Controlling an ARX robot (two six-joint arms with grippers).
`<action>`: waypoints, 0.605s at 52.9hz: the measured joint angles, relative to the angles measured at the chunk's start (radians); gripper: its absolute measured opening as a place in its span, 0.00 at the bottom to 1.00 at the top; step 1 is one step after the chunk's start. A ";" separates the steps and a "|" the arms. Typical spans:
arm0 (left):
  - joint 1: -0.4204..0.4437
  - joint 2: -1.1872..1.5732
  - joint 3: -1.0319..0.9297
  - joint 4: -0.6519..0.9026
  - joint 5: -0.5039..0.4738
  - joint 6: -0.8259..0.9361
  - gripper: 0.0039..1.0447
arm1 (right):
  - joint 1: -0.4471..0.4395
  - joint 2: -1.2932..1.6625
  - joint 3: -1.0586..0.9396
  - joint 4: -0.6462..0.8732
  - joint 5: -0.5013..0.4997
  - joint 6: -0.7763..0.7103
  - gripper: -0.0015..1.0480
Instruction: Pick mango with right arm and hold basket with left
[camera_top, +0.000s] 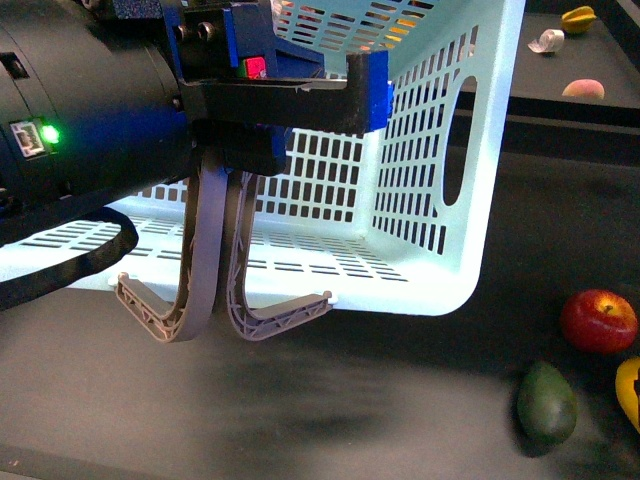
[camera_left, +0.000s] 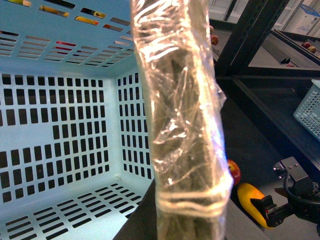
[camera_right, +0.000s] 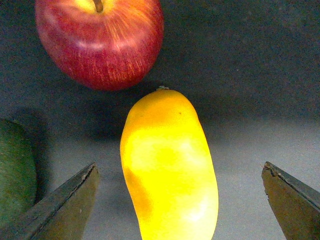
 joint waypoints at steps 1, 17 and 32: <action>0.000 0.000 0.000 0.000 0.000 0.000 0.07 | 0.000 0.008 0.008 -0.005 0.002 -0.003 0.92; 0.000 0.000 0.000 0.000 0.001 0.000 0.07 | -0.014 0.076 0.091 -0.072 0.028 -0.065 0.92; 0.000 0.000 0.000 0.000 0.000 0.000 0.07 | -0.013 0.152 0.172 -0.113 0.050 -0.090 0.92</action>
